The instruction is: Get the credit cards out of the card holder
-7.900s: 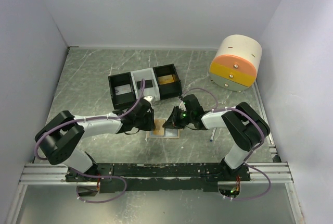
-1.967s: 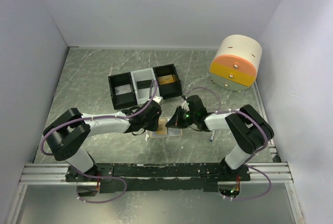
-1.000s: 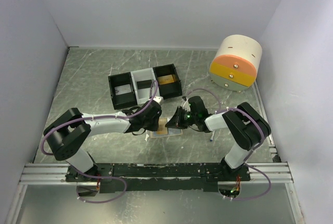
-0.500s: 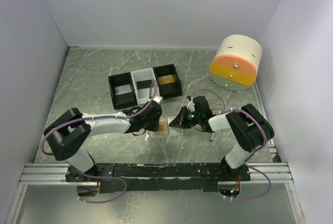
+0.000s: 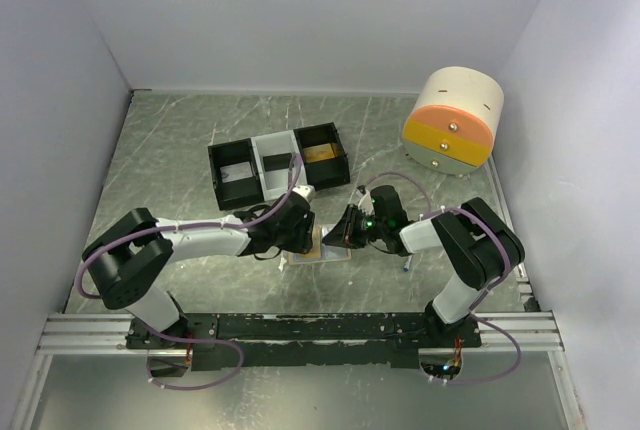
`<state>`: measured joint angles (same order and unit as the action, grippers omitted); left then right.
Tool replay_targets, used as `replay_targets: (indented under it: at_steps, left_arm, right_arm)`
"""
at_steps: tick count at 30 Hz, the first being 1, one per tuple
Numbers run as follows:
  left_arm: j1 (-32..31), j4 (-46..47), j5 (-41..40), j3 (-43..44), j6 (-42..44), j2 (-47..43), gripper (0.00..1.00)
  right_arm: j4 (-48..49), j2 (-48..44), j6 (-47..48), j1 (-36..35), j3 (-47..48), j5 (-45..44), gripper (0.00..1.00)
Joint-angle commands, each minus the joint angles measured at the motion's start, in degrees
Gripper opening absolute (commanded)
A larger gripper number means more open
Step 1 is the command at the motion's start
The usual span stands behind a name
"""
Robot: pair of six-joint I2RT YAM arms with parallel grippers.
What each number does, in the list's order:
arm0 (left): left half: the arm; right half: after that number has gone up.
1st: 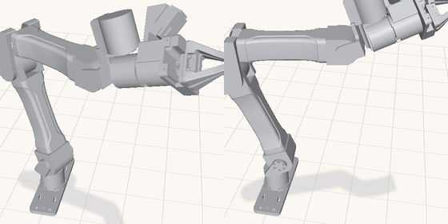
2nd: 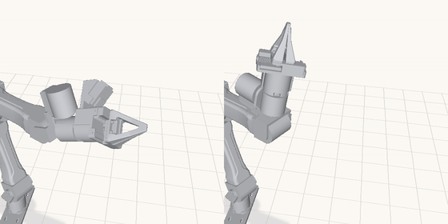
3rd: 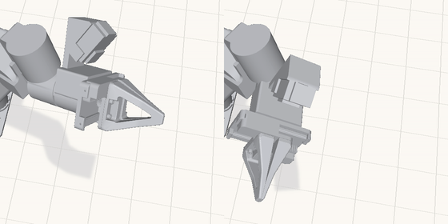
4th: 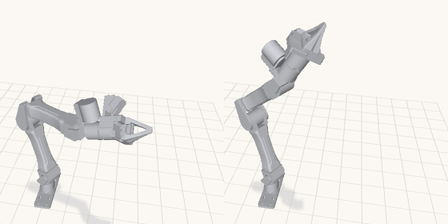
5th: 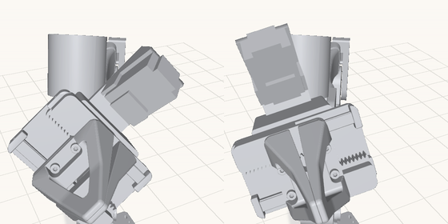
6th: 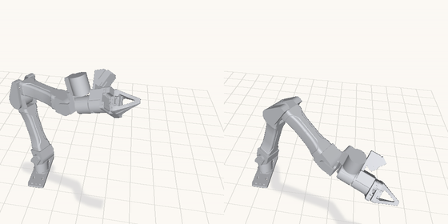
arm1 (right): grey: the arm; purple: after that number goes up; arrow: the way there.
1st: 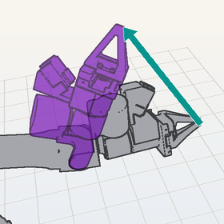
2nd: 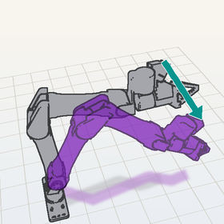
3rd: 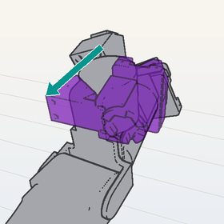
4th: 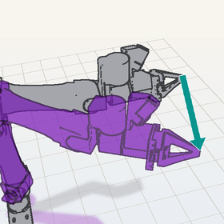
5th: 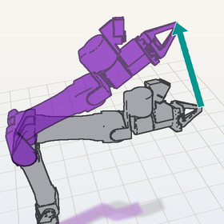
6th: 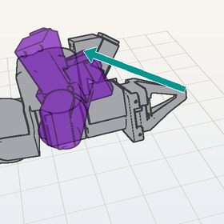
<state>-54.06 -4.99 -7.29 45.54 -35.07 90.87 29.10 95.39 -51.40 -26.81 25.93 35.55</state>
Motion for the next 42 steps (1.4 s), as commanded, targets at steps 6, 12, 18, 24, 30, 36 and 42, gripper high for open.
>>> replay_targets:
  at_steps: [6,12,18,24,30,36,42]
  left_arm:
    - [0.01,-1.53,2.89,-1.09,-2.55,1.81,0.45]
    - [0.01,0.44,4.35,-3.49,-4.13,1.85,0.34]
    - [0.01,-1.57,2.39,-2.85,-3.19,2.33,0.3]
    - [0.01,-4.98,-0.61,-1.57,-1.88,2.95,0.29]
    - [0.01,-5.71,-1.7,-1.67,-1.68,3.39,0.29]
    - [0.01,-6.31,-2.23,-1.24,-1.41,3.68,0.28]
    - [0.01,-5.3,-1.72,-1.07,-0.85,3.69,0.28]
  right_arm:
    - [-0.67,1.15,1.84,-0.67,0.32,1.11,0.23]
    - [0.98,2.95,0.21,-3.15,1.02,0.68,0.24]
    - [-0.61,2.54,0.52,-3.43,1.78,-1.45,0.1]
    - [-3.07,0.65,1.16,-2.34,1.8,-2.9,0.0]
    - [0.47,1.12,0.02,2.02,-0.55,1.0,0.0]
    - [0.34,1.11,0.26,2.27,-1.25,0.93,0.0]
    - [1.42,1.82,0.16,2.16,-0.8,2.67,0.03]
